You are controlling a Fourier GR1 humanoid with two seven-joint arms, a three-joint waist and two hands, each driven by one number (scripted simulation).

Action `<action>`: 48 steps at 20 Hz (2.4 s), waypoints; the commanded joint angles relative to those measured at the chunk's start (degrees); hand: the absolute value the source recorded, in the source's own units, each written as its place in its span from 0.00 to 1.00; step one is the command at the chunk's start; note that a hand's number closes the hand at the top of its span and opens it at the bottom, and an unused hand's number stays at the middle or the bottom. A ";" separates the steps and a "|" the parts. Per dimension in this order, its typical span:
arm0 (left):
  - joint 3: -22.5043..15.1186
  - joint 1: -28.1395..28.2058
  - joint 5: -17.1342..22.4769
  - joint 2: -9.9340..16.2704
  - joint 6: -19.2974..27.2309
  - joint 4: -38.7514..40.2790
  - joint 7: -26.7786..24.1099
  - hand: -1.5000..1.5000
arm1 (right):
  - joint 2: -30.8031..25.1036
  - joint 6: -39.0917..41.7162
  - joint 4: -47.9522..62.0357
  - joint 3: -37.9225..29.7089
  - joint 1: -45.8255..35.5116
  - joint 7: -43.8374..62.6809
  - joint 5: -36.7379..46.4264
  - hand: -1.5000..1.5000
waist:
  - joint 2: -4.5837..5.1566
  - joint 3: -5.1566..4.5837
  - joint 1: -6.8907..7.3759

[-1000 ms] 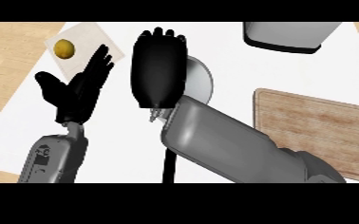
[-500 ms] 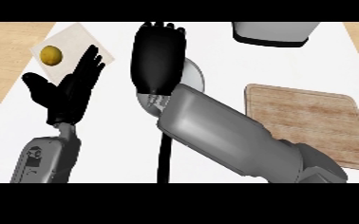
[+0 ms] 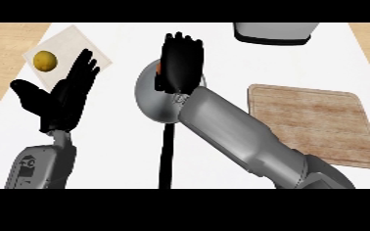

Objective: Pick the squash from the cutting board and place it in the pan

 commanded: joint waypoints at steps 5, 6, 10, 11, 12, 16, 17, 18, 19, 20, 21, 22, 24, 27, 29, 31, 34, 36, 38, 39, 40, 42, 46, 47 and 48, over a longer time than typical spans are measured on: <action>0.79 1.09 0.81 0.56 -0.80 -0.93 0.38 0.50 | 0.54 -15.60 14.58 1.02 1.28 -3.69 -7.02 1.00 | 0.34 0.02 0.59; -0.08 2.02 0.34 -0.46 -1.23 0.41 -2.20 0.50 | 0.54 -13.67 15.85 1.84 0.41 -3.20 -8.79 1.00 | 0.39 -0.01 0.68; 1.39 0.53 1.42 1.01 -1.75 -0.49 -0.76 0.50 | 0.55 -18.65 15.31 0.14 7.45 0.94 -13.31 0.00 | 0.40 0.05 0.84; -2.46 1.59 -1.28 -1.64 0.20 -2.78 0.01 0.50 | 0.55 -18.89 17.88 -1.61 7.13 -1.65 -15.56 0.00 | 0.68 0.12 1.74; -0.77 -0.11 0.17 -0.39 -0.60 -1.64 1.26 0.50 | 0.55 -18.26 16.64 -1.07 6.70 -1.35 -17.86 0.00 | 0.50 0.10 1.26; 0.68 1.02 0.54 -0.05 -1.57 0.97 -2.64 0.50 | 0.55 -22.09 20.42 -2.39 7.57 -11.82 -23.51 0.00 | 0.69 0.09 0.65; -0.10 -1.65 -0.67 -1.44 1.03 1.10 -0.24 0.50 | 0.55 -21.56 20.16 -3.59 5.36 -13.69 -24.60 0.00 | 0.36 0.11 -0.42; 1.92 -4.07 0.72 1.23 -0.78 2.75 1.25 0.50 | 0.55 -26.65 19.38 0.13 9.62 -13.06 -24.07 0.00 | 0.56 0.11 0.17; -0.62 -0.39 -1.03 -1.30 0.58 0.64 -0.52 0.50 | 0.55 -28.63 19.61 -2.62 7.46 -15.64 -24.31 0.00 | 0.38 0.13 0.04; 0.08 0.41 -0.04 -0.11 -0.54 -0.86 0.38 0.50 | 0.55 -29.62 19.30 -3.44 7.83 -17.44 -25.11 0.00 | 0.11 0.13 -0.41; 0.51 0.81 0.54 -0.83 -0.94 1.25 -1.78 0.50 | 0.55 -31.13 17.27 -2.95 7.44 -17.31 -26.21 0.00 | 0.23 0.11 -0.16; 0.33 0.20 -0.16 -0.42 -0.72 0.87 -1.81 0.50 | 0.55 -35.64 16.20 -3.92 9.99 -18.89 -26.06 0.00 | 0.12 0.14 -0.85; 0.49 -0.50 -0.87 -0.97 0.77 1.92 -1.10 0.50 | 0.55 -38.61 12.40 -5.41 10.32 -19.81 -27.72 0.00 | -0.18 0.14 -1.96; 1.98 4.13 0.57 0.64 -0.31 -2.30 -0.56 0.50 | 0.55 -41.13 5.82 -8.77 13.26 -23.11 -31.11 0.00 | -0.90 0.16 -2.61; 3.27 -1.30 0.10 0.86 1.01 2.23 -0.25 0.50 | 0.54 -43.33 1.58 -10.36 19.44 -30.21 -33.93 0.00 | -0.49 0.19 -4.45; 2.24 5.52 0.28 1.35 -0.56 -3.18 -0.13 0.50 | -2.36 -40.58 -5.63 -11.37 24.34 -34.26 -36.84 0.00 | -1.00 0.18 -4.12; 1.99 5.48 0.06 0.75 1.16 -6.21 2.51 0.50 | -3.33 -40.97 -17.04 -8.22 35.72 -40.24 -39.19 0.00 | -1.28 0.20 -4.75; 2.37 4.66 -0.60 -0.13 1.90 -2.82 0.23 0.50 | -5.55 -38.78 -25.68 -6.65 41.28 -43.48 -41.97 0.00 | -1.19 0.16 -5.59; 3.57 3.04 0.21 1.25 1.16 -2.41 1.12 0.50 | -8.98 -34.34 -32.47 -6.69 45.16 -46.83 -46.51 0.00 | -1.02 0.15 -5.29; 2.94 4.76 0.04 0.38 1.22 -4.16 -0.18 0.50 | -10.82 -34.00 -35.86 -5.42 48.28 -45.61 -44.98 0.00 | -1.12 0.09 -5.07; 2.76 5.73 -0.23 0.43 0.24 -2.10 -1.94 0.50 | -12.19 -34.65 -37.76 -4.73 52.77 -49.64 -45.80 0.00 | -1.00 0.10 -5.07; 0.83 7.46 -0.81 -0.33 0.88 -7.35 1.88 0.50 | -12.66 -33.80 -38.20 -6.45 55.51 -53.48 -46.60 0.00 | -0.93 0.09 -4.26; 2.25 4.43 -0.27 0.37 0.02 -4.77 1.59 0.50 | -14.17 -32.45 -41.61 -7.67 62.03 -56.48 -45.91 0.00 | -0.84 0.07 -4.24; 2.40 2.86 -0.56 -0.49 0.24 -1.48 -0.33 0.50 | -15.28 -29.40 -44.52 -9.46 60.06 -51.13 -43.79 0.00 | -0.83 0.05 -4.27; 1.23 5.76 -1.08 -1.77 0.01 -2.45 -2.14 0.50 | -9.82 -31.97 -39.57 -7.09 60.21 -53.43 -41.09 0.00 | -0.82 0.05 -4.10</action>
